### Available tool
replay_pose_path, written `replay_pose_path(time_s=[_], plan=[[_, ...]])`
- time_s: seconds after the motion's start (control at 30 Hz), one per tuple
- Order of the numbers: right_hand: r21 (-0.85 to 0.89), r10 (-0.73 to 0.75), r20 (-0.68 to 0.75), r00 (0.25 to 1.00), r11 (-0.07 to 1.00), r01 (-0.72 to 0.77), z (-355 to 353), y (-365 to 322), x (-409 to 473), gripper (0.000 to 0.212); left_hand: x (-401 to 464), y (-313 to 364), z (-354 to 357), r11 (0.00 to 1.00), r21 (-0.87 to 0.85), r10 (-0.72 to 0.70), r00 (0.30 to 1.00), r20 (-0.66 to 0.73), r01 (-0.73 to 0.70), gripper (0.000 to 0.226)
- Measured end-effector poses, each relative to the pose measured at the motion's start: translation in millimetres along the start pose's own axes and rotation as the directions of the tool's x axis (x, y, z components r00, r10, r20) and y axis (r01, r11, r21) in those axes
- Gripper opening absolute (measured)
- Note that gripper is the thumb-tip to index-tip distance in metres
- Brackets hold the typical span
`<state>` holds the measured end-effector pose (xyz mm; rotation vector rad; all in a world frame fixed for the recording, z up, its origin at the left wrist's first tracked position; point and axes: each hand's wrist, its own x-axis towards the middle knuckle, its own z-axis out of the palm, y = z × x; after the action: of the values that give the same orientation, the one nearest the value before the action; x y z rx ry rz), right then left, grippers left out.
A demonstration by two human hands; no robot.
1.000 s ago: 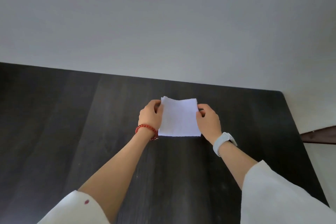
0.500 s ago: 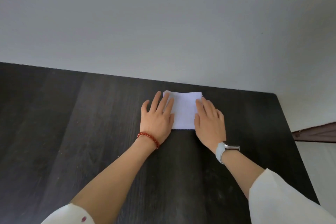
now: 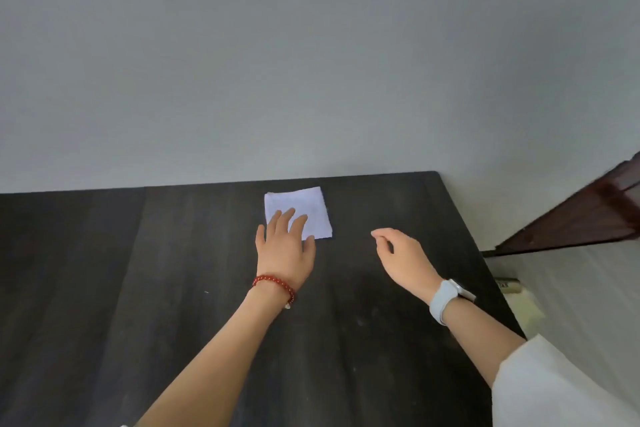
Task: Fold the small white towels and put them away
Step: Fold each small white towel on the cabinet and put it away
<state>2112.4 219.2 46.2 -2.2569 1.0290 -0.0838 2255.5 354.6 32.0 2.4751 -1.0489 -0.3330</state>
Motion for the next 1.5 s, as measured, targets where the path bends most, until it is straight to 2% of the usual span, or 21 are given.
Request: replay_pose_path(time_s=[0.13, 0.27, 0.33, 0.43, 0.53, 0.63, 0.7, 0.8, 0.87, 0.97, 1.07, 1.3, 1.4, 1.5], plan=[[0.132, 0.064, -0.085, 0.994, 0.99, -0.053, -71, 53, -87, 0.028, -59, 91, 4, 0.971, -0.204, 0.114, 0.991, -0.066, -0.125, 0.036], [0.229, 0.141, -0.273, 0.952, 0.97, -0.078, -155, 136, -210, 0.024, -138, 225, 32, 0.898, -0.316, 0.296, 0.952, -0.082, -0.307, 0.032], [0.241, 0.2, -0.371, 0.907, 0.964, -0.114, -198, 179, -290, 0.022, -190, 303, 54, 0.846, -0.359, 0.407, 0.912, -0.043, -0.395, 0.031], [0.276, 0.322, -0.492, 0.808, 0.939, -0.206, -245, 253, -424, 0.022, -285, 416, 96, 0.757, -0.421, 0.577, 0.814, 0.072, -0.5, 0.03], [0.43, 0.525, -0.562, 0.639, 0.845, -0.316, -273, 323, -560, 0.019, -389, 512, 135, 0.634, -0.497, 0.742, 0.647, 0.176, -0.593, 0.03], [0.562, 0.687, -0.594, 0.418, 0.726, -0.396, -291, 379, -679, 0.022, -482, 595, 171, 0.49, -0.541, 0.869, 0.427, 0.248, -0.683, 0.03], [0.653, 0.762, -0.589, 0.269, 0.645, -0.397, -297, 409, -749, 0.023, -537, 644, 197, 0.401, -0.567, 0.915, 0.286, 0.284, -0.72, 0.03], [0.75, 0.824, -0.562, 0.068, 0.542, -0.379, -296, 452, -833, 0.023, -611, 704, 238, 0.299, -0.608, 0.938, 0.11, 0.328, -0.736, 0.03], [0.797, 0.848, -0.529, -0.034, 0.483, -0.362, -296, 481, -877, 0.024, -654, 741, 267, 0.239, -0.639, 0.94, 0.009, 0.342, -0.731, 0.029], [0.836, 0.862, -0.489, -0.137, 0.417, -0.357, -308, 534, -926, 0.025, -706, 799, 313, 0.168, -0.685, 0.934, -0.108, 0.341, -0.709, 0.028], [0.845, 0.857, -0.48, -0.187, 0.395, -0.36, -346, 600, -961, 0.025, -743, 873, 363, 0.134, -0.723, 0.93, -0.165, 0.327, -0.678, 0.027], [0.854, 0.858, -0.472, -0.201, 0.39, -0.343, -486, 750, -1026, 0.027, -809, 1078, 459, 0.135, -0.758, 0.936, -0.17, 0.309, -0.638, 0.024], [0.87, 0.871, -0.443, -0.212, 0.361, -0.337, -516, 803, -1061, 0.026, -850, 1140, 491, 0.125, -0.773, 0.923, -0.213, 0.32, -0.622, 0.022], [0.89, 0.877, -0.404, -0.26, 0.311, -0.334, -534, 867, -1102, 0.025, -893, 1197, 534, 0.108, -0.776, 0.905, -0.261, 0.336, -0.622, 0.023]])
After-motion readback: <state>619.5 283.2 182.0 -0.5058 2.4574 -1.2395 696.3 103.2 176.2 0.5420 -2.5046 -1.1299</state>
